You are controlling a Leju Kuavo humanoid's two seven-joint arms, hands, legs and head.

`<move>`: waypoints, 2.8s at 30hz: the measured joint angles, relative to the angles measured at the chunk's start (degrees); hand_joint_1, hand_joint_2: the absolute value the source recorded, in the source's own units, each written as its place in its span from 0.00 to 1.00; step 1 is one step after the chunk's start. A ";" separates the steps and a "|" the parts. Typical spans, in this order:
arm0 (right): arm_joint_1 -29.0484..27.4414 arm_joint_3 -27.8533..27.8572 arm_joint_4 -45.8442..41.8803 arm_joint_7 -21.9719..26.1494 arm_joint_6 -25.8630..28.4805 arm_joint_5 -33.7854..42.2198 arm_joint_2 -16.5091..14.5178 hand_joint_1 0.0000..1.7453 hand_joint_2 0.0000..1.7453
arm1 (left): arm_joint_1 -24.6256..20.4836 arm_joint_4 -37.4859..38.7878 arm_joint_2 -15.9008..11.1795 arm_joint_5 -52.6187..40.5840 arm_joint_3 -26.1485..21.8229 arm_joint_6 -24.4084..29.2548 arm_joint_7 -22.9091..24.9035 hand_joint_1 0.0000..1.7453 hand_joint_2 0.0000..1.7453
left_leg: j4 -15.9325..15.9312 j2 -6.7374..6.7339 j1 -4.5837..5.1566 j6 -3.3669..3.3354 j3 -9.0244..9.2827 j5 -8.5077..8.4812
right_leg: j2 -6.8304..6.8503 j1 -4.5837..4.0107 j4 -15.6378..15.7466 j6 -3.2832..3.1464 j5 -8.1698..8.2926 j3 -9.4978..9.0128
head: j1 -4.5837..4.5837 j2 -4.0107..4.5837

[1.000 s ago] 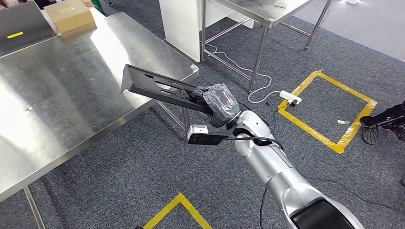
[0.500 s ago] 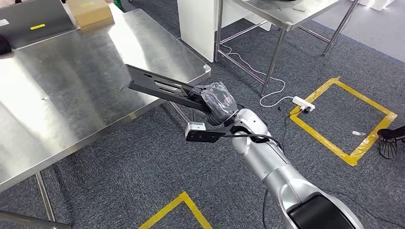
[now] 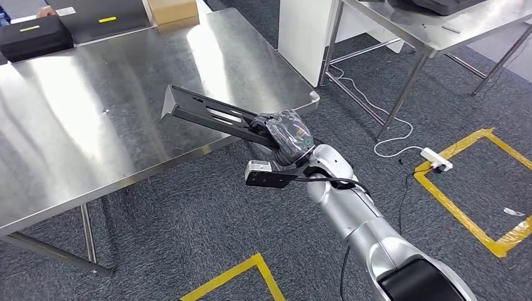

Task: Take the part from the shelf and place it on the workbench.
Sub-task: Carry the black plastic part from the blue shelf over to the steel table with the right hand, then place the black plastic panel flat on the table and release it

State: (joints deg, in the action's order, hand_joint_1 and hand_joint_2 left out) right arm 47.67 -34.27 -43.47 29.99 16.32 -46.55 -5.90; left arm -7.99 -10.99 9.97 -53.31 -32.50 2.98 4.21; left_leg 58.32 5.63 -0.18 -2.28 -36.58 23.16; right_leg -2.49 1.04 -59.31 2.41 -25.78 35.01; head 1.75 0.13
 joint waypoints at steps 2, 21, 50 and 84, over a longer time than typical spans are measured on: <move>-0.03 -0.08 0.02 0.04 -0.03 -0.19 -0.17 1.00 1.00 | 0.18 0.00 -0.03 0.07 -0.31 0.47 -0.62 0.00 0.00 | 0.03 0.69 -0.09 0.66 -0.30 -0.03 | 0.33 -0.15 0.75 -0.68 0.31 -0.46 | 0.00 0.00; 1.30 -0.17 0.57 -0.08 -0.43 -1.06 -1.07 1.00 1.00 | 0.08 0.00 -0.31 0.44 -2.68 3.29 -4.48 0.00 0.00 | -0.65 -5.90 -0.56 0.14 0.25 -0.22 | 5.66 -0.72 -2.48 -1.00 -3.34 -0.85 | 0.20 0.01; 13.10 2.77 13.51 -4.80 -0.73 -3.88 -1.07 1.00 1.00 | 0.12 0.01 -0.51 -0.87 -4.22 3.70 -4.28 0.00 0.00 | -0.02 -7.38 -0.09 0.46 -0.75 -0.28 | 7.00 -1.12 0.33 -1.22 -1.46 -1.48 | 0.20 0.00; 13.49 3.04 16.27 -4.38 0.92 -4.99 -1.41 1.00 1.00 | 0.17 0.02 -0.28 -1.14 -5.63 3.20 -7.01 0.00 0.00 | -0.43 -5.30 -0.48 -0.62 0.01 0.09 | 3.12 -0.64 -9.77 -1.66 -5.16 4.19 | -0.13 0.00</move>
State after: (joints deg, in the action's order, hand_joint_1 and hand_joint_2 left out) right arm 61.16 -31.23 -27.21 25.61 17.23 -51.54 -7.31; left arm -7.82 -10.97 9.68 -54.45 -38.13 6.19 -2.80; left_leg 57.89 0.33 -0.66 -2.90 -36.57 23.25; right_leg 0.64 0.40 -69.08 0.75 -30.95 39.20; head 1.63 0.13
